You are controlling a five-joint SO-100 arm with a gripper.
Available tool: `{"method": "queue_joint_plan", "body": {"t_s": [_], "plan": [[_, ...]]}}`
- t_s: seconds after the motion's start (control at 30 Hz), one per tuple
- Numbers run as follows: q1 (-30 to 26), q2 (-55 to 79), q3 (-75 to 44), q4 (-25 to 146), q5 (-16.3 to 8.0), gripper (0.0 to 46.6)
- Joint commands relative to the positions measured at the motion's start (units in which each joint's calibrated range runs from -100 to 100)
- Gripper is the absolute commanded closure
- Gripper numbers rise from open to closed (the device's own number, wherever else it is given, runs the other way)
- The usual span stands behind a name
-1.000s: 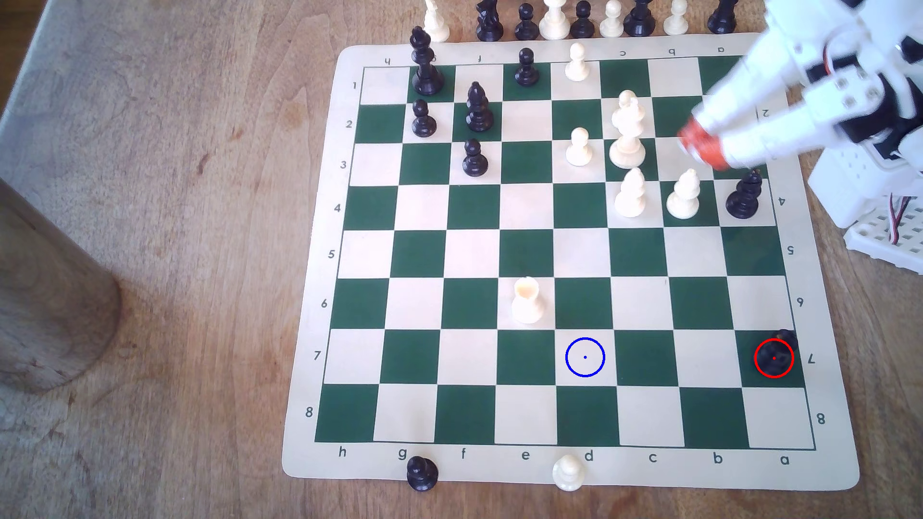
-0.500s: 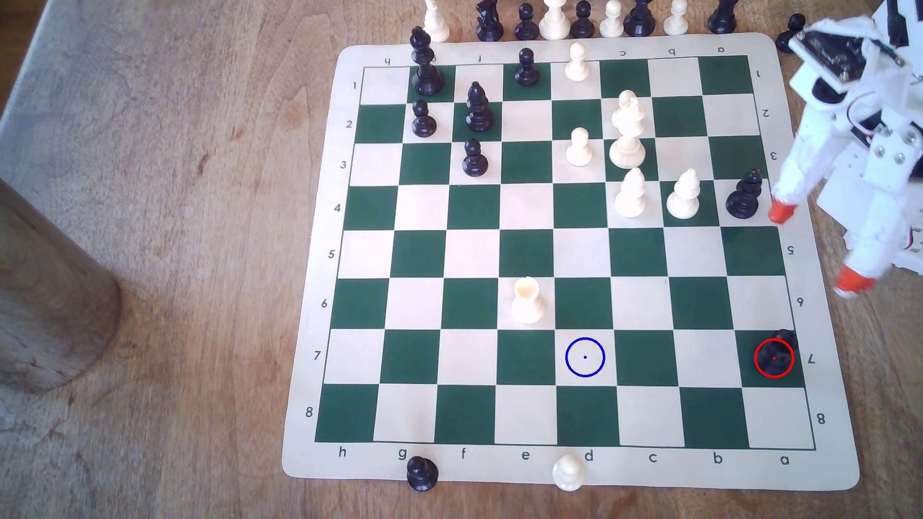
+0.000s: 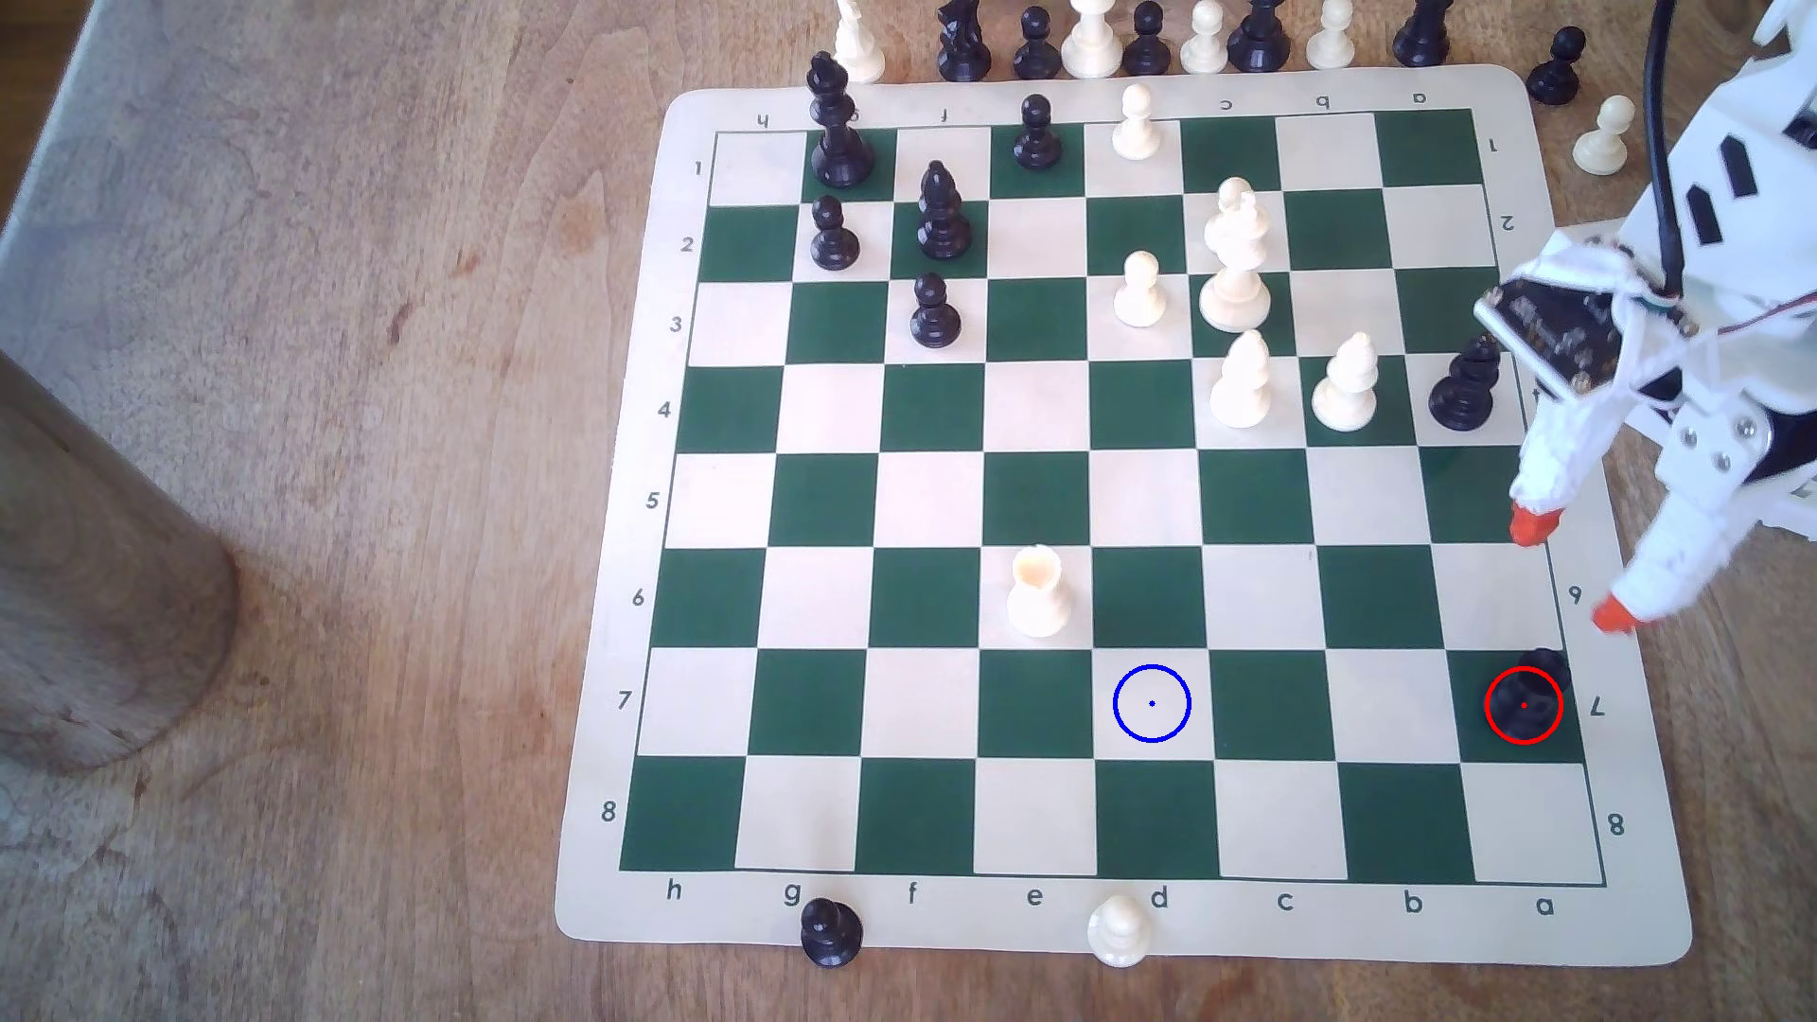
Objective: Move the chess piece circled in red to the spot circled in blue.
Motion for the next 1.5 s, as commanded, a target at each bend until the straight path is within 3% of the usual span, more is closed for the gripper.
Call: {"method": "queue_joint_plan", "body": {"t_s": [0.0, 0.27, 0.67, 1.17, 1.47], "plan": [[-2.3, 3.13, -0.11, -2.78, -0.98, 24.3], [-2.46, 13.4, 0.08, -8.27, -0.44, 26.4], [-4.57, 21.29, -0.83, -13.92, -1.61, 29.8], [-4.18, 21.89, -2.01, -16.63, -1.86, 34.2], [-3.63, 22.23, -2.01, -16.38, -1.07, 42.9]]}}
